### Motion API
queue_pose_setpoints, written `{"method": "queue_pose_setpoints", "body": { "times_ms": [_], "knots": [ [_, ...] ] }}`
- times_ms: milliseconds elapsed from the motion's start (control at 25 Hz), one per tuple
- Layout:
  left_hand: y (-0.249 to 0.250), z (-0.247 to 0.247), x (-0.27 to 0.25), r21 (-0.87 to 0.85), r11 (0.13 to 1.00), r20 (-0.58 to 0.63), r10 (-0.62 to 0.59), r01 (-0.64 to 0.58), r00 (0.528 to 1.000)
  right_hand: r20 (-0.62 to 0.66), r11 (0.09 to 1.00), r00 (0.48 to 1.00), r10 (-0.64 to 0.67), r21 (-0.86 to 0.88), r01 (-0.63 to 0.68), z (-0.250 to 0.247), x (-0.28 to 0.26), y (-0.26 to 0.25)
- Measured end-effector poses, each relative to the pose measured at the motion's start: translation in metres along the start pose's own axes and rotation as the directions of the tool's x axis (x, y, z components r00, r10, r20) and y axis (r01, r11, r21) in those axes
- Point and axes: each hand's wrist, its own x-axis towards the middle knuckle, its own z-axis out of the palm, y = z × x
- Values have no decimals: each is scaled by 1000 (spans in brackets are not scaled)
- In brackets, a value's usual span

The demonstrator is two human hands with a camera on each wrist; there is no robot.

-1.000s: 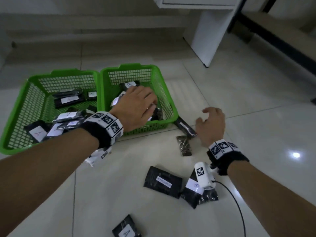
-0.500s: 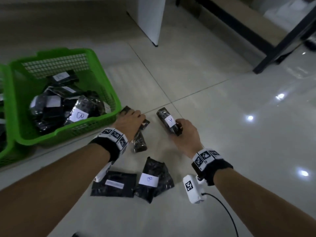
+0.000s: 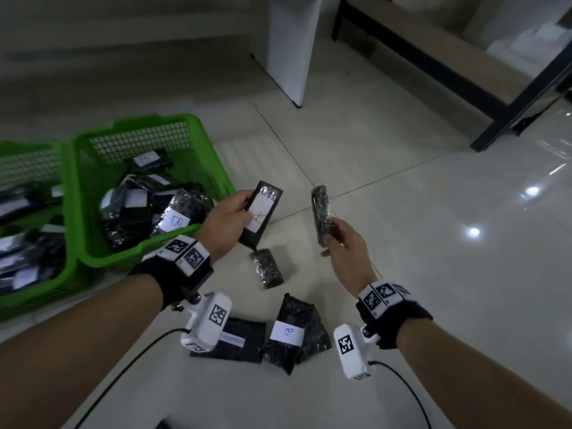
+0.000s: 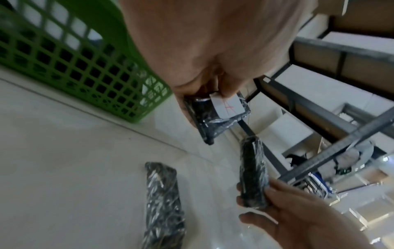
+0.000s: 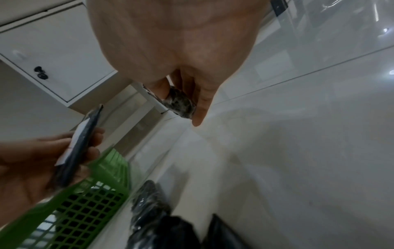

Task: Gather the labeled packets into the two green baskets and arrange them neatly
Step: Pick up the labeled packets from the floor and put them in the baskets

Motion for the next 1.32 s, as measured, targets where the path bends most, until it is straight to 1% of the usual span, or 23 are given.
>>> {"method": "queue_pose_setpoints", "body": {
  "times_ms": [40,80,240,360,440,520,560,640,680,720,800,880,920,960,1000,1040,1080,1120,1160,1200,1240,1280,1320],
  "knots": [
    [7,-9,-6,-85,996,8,-32,32,999,0,1000,1000,-20,6,20,5,-2,-5],
    [12,-23,-12,-111,993,-7,-37,36,999,-4,999,999,-43,7,43,13,-3,-13],
    [14,-82,-38,-105,993,-117,32,-44,993,-20,992,991,-129,-4,129,48,-8,-43],
    [5,-128,-57,-30,995,-283,82,-95,955,-6,955,955,-295,-26,295,77,-14,-69],
    [-4,-160,-70,34,993,-393,118,-113,912,47,898,899,-436,-32,438,100,-19,-87],
    [-10,-197,-87,143,988,-501,126,-61,857,124,830,824,-552,-12,558,135,-26,-109],
    [-14,-213,-96,208,978,-541,137,-27,830,168,805,793,-585,-2,594,151,-31,-120],
    [-21,-246,-120,314,946,-609,141,74,781,275,767,734,-622,24,641,189,-44,-141],
    [-25,-262,-132,353,924,-645,127,147,754,320,754,707,-631,39,656,207,-51,-152],
    [-28,-278,-143,386,897,-667,112,214,737,354,737,680,-642,42,674,225,-57,-162],
    [-34,-308,-153,428,850,-686,83,309,723,404,697,627,-666,36,716,254,-62,-183],
    [-43,-334,-154,449,814,-683,47,369,728,463,667,593,-659,-6,745,281,-62,-204],
    [-48,-344,-154,446,797,-679,4,408,735,489,653,584,-648,-38,756,295,-60,-213],
    [-54,-350,-154,472,756,-662,-36,454,748,517,635,578,-631,-84,768,307,-56,-221],
    [-62,-355,-153,527,673,-641,-86,519,762,532,612,570,-626,-116,782,322,-51,-229],
    [-69,-359,-148,607,562,-608,-127,561,784,532,601,573,-623,-143,786,334,-44,-239],
    [-76,-359,-146,683,472,-554,-162,557,817,541,595,578,-611,-168,786,347,-38,-245],
    [-81,-357,-142,758,407,-489,-162,510,857,551,560,574,-606,-217,800,348,-32,-249],
    [-84,-353,-143,790,384,-450,-165,478,878,574,521,578,-579,-284,805,348,-30,-248],
    [-83,-346,-145,806,373,-441,-137,459,887,600,455,572,-559,-354,817,345,-33,-246],
    [-82,-350,-142,822,339,-442,-130,459,888,617,383,572,-541,-425,820,348,-28,-245],
    [-103,-324,-170,811,353,-426,-190,467,884,660,387,596,-456,-456,801,346,-61,-219],
    [-96,-325,-168,817,389,-431,-78,425,899,638,413,599,-483,-438,799,344,-59,-224]
  ]
}}
